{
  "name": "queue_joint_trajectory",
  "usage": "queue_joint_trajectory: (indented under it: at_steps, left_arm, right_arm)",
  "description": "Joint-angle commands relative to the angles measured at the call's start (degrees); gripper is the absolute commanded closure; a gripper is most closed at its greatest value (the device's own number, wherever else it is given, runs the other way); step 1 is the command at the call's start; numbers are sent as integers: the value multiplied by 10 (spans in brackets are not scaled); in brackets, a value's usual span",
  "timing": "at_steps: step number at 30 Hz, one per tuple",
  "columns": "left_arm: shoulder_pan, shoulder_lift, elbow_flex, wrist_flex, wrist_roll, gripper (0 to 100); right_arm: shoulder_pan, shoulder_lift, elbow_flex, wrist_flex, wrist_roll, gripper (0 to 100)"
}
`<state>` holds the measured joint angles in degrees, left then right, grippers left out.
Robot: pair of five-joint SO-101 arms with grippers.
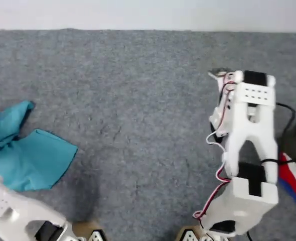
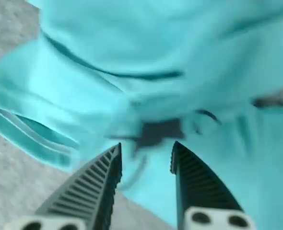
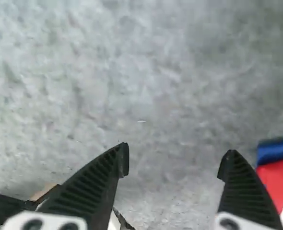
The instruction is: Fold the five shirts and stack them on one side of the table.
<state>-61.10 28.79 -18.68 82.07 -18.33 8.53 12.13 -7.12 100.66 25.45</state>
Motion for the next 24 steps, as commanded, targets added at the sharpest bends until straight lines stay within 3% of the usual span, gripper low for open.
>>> queue_joint_trajectory:
  at_steps: [1,4,8,12,13,19,24]
  left_arm:
    - [-31,126,-205,18,-8,833]
    - [-38,222,-315,55,-18,836]
    - [-33,346,-429,147,-83,841]
    - [-37,432,-545,186,-85,947]
    - [-39,437,-564,186,-85,986]
    - [-46,414,-588,186,-84,987]
    - [-23,324,-522,187,-84,987]
  right_arm:
    - [28,0,-3,23,18,691]
    - [36,0,-3,23,22,691]
    - [33,0,-3,23,22,691]
    - [34,0,-3,23,20,691]
    - [36,0,-3,23,20,691]
    - [32,0,-3,22,18,691]
    - [32,0,-2,22,18,691]
